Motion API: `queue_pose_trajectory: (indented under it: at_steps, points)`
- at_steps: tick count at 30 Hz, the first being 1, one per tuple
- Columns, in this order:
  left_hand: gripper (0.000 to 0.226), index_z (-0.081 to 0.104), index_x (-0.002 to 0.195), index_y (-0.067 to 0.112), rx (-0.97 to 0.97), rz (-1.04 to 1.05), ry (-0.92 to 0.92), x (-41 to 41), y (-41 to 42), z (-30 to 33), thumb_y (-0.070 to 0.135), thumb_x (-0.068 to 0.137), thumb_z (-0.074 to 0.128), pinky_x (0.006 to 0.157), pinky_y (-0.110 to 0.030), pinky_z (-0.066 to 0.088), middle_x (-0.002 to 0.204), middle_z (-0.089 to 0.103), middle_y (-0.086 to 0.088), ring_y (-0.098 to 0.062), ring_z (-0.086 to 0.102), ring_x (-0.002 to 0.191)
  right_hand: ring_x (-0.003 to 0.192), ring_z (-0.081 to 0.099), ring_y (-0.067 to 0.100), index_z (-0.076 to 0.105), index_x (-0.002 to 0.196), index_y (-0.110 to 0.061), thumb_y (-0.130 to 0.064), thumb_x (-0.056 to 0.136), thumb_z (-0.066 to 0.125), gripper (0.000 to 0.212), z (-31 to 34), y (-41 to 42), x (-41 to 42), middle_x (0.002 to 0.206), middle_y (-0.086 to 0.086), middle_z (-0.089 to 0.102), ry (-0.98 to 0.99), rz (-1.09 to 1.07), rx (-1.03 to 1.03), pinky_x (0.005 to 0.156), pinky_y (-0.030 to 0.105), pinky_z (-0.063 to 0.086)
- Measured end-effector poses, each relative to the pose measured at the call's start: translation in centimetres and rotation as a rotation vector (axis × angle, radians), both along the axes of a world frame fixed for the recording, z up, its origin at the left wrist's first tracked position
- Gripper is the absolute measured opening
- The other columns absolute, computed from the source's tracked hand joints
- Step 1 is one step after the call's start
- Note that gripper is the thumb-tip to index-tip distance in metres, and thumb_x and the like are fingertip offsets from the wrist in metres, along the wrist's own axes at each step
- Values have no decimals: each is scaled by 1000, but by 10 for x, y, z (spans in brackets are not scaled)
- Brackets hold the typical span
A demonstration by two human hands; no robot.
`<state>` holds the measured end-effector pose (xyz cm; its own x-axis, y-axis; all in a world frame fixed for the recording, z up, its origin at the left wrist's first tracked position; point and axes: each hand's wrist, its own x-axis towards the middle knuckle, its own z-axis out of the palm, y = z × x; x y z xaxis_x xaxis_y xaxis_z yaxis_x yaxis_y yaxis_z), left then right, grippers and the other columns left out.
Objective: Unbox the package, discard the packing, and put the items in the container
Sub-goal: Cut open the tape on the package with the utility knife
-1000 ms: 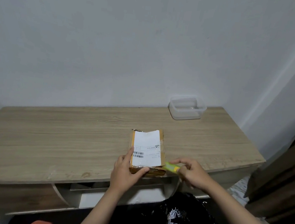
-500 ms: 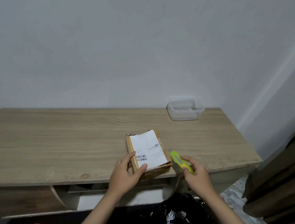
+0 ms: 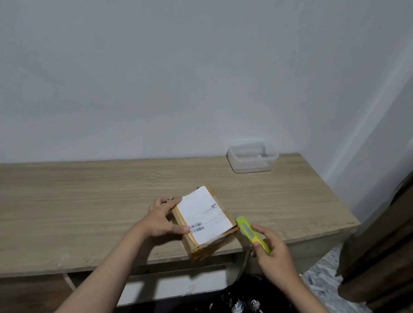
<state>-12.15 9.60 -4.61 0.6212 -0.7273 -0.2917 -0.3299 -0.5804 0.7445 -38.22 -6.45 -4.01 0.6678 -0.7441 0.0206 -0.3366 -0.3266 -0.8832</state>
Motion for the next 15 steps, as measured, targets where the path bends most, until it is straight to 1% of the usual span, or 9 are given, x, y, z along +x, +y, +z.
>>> queue_pose_trajectory:
  at_steps: [3,5,7,8,10,11,13,14,15]
  points:
    - [121,28,142,39,-67,143,-113,-14,10,-9,65,36,80,106,-27,31,120,31,-3,-19,37,124,56,60,0,60,107,-37,-2,87,55,41,3,4,4,75,-3,68,1,11,-11,56,10,44]
    - [123,18,144,40,-70,222,-224,-26,13,-10,65,42,81,96,-32,42,114,39,-5,-22,49,112,57,60,0,61,110,-31,-2,87,55,38,4,7,7,73,-3,67,4,20,-13,56,9,43]
    - [122,15,144,40,-82,237,-286,-35,15,-9,66,44,80,90,-34,46,113,45,-6,-25,54,107,61,60,2,60,110,-33,-3,86,55,39,5,10,10,74,-5,67,14,32,-19,57,8,42]
    - [121,15,144,41,-94,218,-284,-38,15,-9,67,45,79,89,-33,46,112,45,-5,-25,55,107,64,61,3,59,109,-36,-4,86,55,39,6,11,11,78,-7,66,25,36,-30,58,7,42]
    - [119,15,143,42,-100,157,-248,-42,15,-11,66,46,80,90,-29,44,111,41,-2,-22,52,110,66,58,0,59,111,-33,-4,87,54,38,7,13,14,83,-11,64,49,34,-65,58,4,40]
    - [121,13,144,42,-96,124,-235,-42,13,-12,67,45,79,93,-29,42,114,38,-2,-21,48,116,62,55,-2,60,114,-29,-4,87,53,37,8,14,15,80,-13,62,59,25,-80,57,4,39]
    - [127,7,146,40,-89,57,-200,-39,8,-14,73,42,73,106,-30,34,133,28,-7,-20,31,132,56,51,-3,59,118,-22,-5,87,52,36,10,15,16,78,-10,60,81,5,-97,54,4,39]
    - [129,4,147,37,-93,31,-168,-39,4,-14,73,44,73,110,-29,27,142,21,-9,-20,23,138,57,49,-4,58,120,-21,-5,88,52,36,11,15,17,82,-6,62,94,0,-102,54,3,39]
    - [129,2,148,34,-100,17,-135,-39,1,-15,69,47,75,111,-27,21,148,16,-9,-18,18,140,60,47,-4,57,122,-20,-6,88,52,37,12,15,18,88,-2,64,113,-5,-109,55,3,39]
